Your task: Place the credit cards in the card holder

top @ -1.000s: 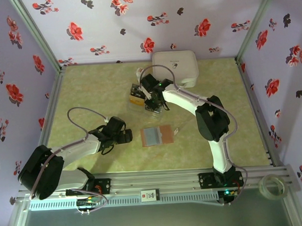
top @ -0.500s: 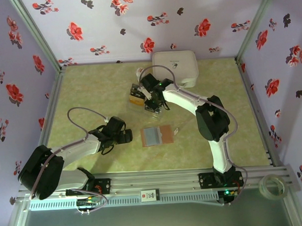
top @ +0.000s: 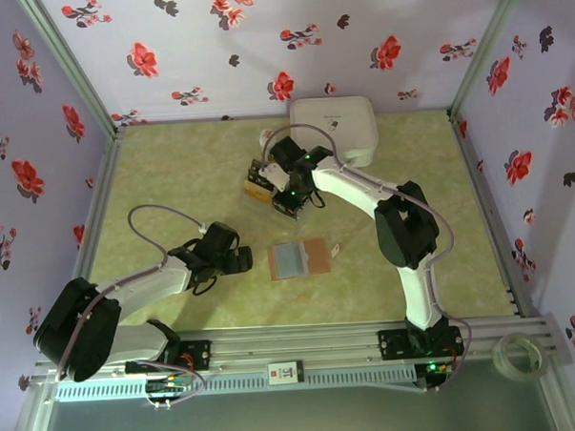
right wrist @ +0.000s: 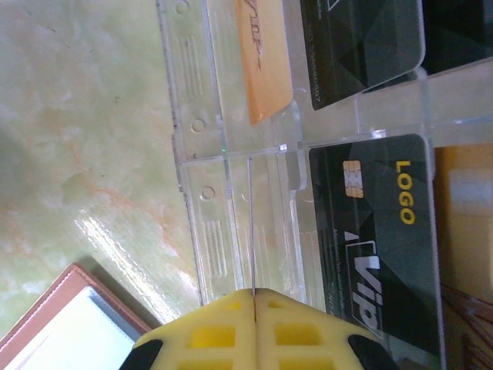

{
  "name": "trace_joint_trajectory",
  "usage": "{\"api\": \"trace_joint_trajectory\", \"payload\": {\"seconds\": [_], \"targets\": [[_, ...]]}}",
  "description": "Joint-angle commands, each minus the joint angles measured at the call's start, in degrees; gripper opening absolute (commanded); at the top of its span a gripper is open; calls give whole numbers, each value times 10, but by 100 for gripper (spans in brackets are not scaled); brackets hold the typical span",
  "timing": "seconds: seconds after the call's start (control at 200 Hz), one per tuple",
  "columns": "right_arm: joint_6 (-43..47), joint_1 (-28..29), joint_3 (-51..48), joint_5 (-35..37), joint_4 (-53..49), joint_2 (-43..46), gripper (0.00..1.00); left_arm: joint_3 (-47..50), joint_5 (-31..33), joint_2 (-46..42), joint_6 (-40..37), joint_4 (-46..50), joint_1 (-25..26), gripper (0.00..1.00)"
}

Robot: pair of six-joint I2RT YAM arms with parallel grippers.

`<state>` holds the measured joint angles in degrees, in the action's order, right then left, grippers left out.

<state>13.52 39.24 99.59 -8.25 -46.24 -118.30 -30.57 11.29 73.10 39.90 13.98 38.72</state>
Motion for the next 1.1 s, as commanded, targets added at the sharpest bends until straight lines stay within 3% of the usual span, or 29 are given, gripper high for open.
{"api": "trace_joint_trajectory", "payload": {"seconds": [0.0,0.315,0.53,0.815,1.095], "targets": [[28,-5,30,-39,-33,-6,0,0,-5,-7,-16,10,-5,100],[41,-5,70,-54,-84,24,0,-18,-4,-7,-28,30,-4,100],[3,-6,25,-75,-52,104,0,-46,-6,-6,-38,61,-5,100],[-150,-32,-200,-96,149,291,0,-77,-10,-33,-39,91,1,100],[-347,-48,-496,-85,378,475,0,-112,4,8,-27,87,57,100]]}}
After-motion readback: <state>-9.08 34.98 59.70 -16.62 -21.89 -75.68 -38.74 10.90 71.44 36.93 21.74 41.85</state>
